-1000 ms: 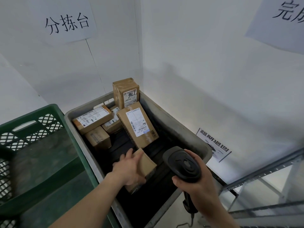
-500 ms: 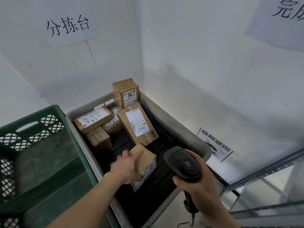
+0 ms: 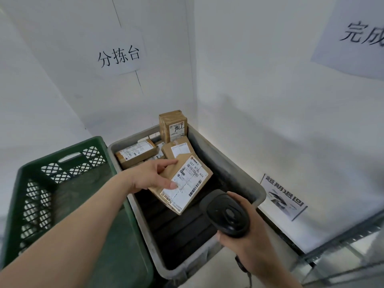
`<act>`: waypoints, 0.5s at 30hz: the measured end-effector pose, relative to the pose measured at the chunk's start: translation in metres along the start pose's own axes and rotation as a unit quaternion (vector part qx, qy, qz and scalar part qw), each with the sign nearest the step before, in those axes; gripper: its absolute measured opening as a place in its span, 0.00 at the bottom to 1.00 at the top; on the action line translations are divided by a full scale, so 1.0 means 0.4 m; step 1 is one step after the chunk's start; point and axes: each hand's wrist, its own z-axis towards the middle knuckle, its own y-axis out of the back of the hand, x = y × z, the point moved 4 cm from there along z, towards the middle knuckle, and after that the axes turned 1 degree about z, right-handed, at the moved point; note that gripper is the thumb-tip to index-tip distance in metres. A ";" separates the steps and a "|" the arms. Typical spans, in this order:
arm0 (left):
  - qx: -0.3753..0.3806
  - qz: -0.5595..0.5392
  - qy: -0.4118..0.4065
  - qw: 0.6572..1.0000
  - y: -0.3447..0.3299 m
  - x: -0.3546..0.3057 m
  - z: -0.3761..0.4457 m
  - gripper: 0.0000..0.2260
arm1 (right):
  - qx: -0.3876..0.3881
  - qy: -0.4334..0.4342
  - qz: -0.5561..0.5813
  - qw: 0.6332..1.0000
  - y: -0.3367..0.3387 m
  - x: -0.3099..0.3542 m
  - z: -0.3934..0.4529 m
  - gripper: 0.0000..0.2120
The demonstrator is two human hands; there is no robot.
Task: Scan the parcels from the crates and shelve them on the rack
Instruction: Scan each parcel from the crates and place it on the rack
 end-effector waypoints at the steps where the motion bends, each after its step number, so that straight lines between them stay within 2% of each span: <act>1: -0.003 -0.004 -0.010 1.000 -0.004 -0.006 -0.014 0.48 | -0.001 0.006 0.001 1.000 0.001 0.006 -0.007 0.39; 4: -0.024 -0.021 -0.039 0.999 -0.031 -0.005 -0.055 0.50 | -0.034 0.017 0.043 0.998 0.007 0.019 -0.031 0.37; 9: -0.113 -0.030 -0.089 0.989 -0.116 0.025 -0.076 0.64 | -0.072 0.017 0.162 0.984 0.007 0.057 -0.073 0.33; 12: -0.173 -0.025 -0.121 0.977 -0.175 0.029 -0.087 0.66 | -0.100 0.018 0.188 0.977 0.005 0.081 -0.105 0.32; 15: -0.194 -0.047 -0.139 0.970 -0.208 0.032 -0.112 0.64 | -0.120 0.021 0.189 0.974 -0.013 0.115 -0.157 0.31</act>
